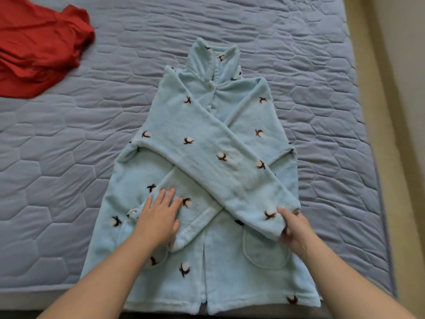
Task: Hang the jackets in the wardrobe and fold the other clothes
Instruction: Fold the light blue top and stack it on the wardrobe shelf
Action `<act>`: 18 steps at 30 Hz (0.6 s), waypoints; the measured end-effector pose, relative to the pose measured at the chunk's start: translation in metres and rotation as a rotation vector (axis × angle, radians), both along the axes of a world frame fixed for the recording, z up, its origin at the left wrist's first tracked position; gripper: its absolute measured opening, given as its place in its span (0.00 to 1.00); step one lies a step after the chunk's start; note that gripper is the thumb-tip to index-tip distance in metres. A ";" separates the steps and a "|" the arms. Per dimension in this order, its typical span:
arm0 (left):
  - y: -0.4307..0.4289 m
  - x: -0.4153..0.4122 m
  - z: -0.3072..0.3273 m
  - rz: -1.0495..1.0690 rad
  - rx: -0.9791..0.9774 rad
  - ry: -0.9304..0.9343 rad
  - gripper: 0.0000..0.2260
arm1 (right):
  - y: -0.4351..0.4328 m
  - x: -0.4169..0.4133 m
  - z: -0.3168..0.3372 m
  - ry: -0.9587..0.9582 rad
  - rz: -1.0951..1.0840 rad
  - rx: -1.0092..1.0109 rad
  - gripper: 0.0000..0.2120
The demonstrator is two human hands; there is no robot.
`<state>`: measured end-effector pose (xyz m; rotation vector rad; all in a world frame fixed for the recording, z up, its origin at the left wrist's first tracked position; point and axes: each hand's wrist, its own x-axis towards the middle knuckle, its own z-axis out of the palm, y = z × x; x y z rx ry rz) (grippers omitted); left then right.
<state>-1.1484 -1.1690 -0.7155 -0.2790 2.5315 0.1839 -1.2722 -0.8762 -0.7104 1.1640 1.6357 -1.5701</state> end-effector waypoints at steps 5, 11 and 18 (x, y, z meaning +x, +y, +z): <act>-0.011 -0.025 0.012 0.211 0.103 0.140 0.20 | -0.001 -0.010 0.010 0.110 0.368 0.351 0.17; -0.055 -0.071 0.009 0.849 0.449 0.254 0.19 | -0.047 -0.050 0.027 0.271 1.011 0.878 0.33; -0.105 -0.103 -0.016 1.749 1.462 0.444 0.08 | -0.168 -0.104 0.018 0.549 1.284 0.735 0.31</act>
